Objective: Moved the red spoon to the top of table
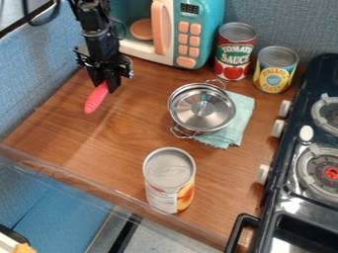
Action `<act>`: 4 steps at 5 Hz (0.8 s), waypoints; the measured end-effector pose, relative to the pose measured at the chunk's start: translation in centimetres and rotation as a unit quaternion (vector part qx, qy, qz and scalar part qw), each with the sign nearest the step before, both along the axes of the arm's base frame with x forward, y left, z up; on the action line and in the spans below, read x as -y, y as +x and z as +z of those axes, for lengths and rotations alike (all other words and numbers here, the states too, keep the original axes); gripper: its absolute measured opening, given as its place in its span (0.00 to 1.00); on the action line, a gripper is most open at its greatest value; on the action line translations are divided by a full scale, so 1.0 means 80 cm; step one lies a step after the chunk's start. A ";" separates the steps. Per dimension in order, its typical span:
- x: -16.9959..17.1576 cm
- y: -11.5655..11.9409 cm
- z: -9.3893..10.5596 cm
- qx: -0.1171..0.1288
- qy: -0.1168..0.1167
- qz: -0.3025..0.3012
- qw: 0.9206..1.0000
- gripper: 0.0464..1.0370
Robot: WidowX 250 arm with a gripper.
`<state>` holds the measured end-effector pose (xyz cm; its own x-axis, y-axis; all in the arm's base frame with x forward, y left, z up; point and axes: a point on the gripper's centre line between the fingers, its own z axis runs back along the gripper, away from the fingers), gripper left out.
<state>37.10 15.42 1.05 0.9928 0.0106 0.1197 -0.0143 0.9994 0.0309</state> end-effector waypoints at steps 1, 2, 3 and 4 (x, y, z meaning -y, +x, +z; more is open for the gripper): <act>-0.011 0.011 -0.032 -0.033 0.004 -0.015 0.999 0.29; -0.020 0.028 -0.033 -0.031 0.010 -0.024 0.999 0.29; -0.019 0.027 -0.033 -0.035 0.008 -0.035 0.999 0.37; -0.011 0.015 -0.032 -0.027 -0.003 -0.033 0.999 0.68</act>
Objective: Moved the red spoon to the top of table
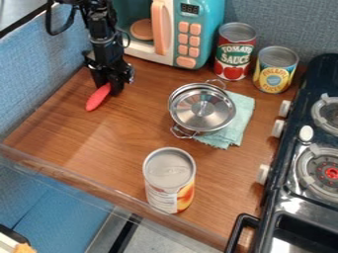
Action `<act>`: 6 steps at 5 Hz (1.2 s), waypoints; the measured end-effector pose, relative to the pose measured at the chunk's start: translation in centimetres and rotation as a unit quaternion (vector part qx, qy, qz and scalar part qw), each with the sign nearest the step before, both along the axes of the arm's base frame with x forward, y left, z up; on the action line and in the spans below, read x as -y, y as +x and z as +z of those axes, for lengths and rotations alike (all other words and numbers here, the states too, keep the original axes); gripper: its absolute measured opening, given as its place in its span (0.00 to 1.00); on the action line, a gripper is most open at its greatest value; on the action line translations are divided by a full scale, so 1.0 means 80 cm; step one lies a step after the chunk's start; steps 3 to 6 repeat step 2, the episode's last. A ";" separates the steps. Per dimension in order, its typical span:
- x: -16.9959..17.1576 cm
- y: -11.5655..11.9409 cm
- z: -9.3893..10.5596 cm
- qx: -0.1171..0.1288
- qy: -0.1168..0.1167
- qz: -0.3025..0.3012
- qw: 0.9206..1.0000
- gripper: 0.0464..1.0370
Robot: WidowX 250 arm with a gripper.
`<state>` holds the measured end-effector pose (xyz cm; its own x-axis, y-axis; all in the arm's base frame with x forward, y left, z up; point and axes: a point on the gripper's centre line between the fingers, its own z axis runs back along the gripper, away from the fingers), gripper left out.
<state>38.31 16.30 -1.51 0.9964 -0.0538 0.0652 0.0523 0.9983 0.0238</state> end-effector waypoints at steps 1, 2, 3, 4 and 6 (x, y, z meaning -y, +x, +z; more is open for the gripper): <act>-0.003 0.003 0.041 0.031 0.015 0.008 0.999 0.94; 0.004 0.008 0.078 0.054 0.017 -0.001 0.998 0.96; 0.004 0.008 0.078 0.054 0.017 -0.001 0.998 0.96; 0.004 0.008 0.078 0.054 0.017 -0.001 0.998 0.96; 0.004 0.008 0.078 0.054 0.017 -0.001 0.998 0.96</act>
